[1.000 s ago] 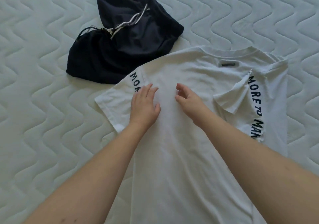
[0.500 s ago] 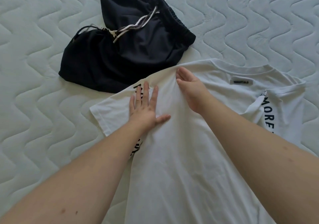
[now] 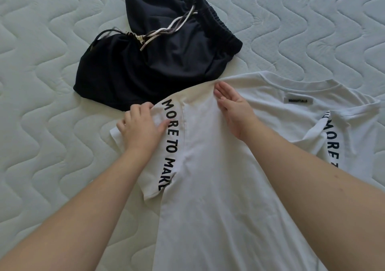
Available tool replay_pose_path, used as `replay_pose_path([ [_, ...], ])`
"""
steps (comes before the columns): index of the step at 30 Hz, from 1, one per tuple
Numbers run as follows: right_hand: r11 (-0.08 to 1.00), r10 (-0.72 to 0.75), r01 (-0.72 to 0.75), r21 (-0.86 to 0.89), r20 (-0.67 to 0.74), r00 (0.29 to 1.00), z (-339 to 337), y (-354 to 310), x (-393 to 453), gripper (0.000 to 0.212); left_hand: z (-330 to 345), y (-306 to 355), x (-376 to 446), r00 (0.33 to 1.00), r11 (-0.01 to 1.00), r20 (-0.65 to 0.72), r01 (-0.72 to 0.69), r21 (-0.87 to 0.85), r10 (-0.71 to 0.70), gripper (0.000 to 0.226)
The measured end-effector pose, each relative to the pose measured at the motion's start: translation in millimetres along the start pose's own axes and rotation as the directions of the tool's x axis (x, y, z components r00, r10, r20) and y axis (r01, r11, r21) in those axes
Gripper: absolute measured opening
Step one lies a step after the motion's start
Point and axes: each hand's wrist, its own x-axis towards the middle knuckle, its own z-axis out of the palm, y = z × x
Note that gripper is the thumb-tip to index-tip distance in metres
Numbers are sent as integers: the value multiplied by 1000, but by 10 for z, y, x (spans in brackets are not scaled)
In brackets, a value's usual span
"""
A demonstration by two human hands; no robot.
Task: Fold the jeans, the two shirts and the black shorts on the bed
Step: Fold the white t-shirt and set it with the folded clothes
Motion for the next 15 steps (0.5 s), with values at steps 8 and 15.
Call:
replay_pose_path([
  [8, 999, 37, -37, 12, -21, 999, 33, -59, -30, 47, -552, 311, -125, 962, 950, 270, 50, -308, 37, 23],
  [15, 997, 79, -80, 7, 36, 996, -4, -205, -85, 41, -745, 909, -476, 805, 830, 505, 28, -557, 311, 21],
])
